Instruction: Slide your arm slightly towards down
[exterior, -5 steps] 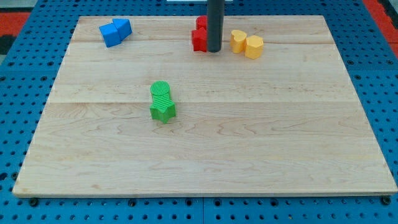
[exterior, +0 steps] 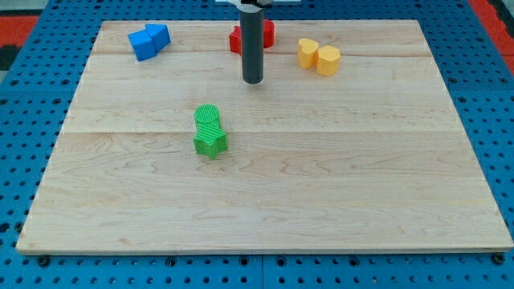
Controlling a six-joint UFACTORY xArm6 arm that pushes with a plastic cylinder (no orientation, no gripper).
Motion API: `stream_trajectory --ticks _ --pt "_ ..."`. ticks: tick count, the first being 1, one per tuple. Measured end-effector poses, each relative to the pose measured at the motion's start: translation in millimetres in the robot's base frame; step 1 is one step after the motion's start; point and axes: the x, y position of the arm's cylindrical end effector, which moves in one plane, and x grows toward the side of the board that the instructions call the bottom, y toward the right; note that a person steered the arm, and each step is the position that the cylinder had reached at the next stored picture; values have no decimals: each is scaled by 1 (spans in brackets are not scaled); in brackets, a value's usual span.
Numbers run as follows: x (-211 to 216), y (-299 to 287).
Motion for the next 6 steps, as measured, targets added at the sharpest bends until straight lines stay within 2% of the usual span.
stream_trajectory --ticks 6 --pt "9 15"
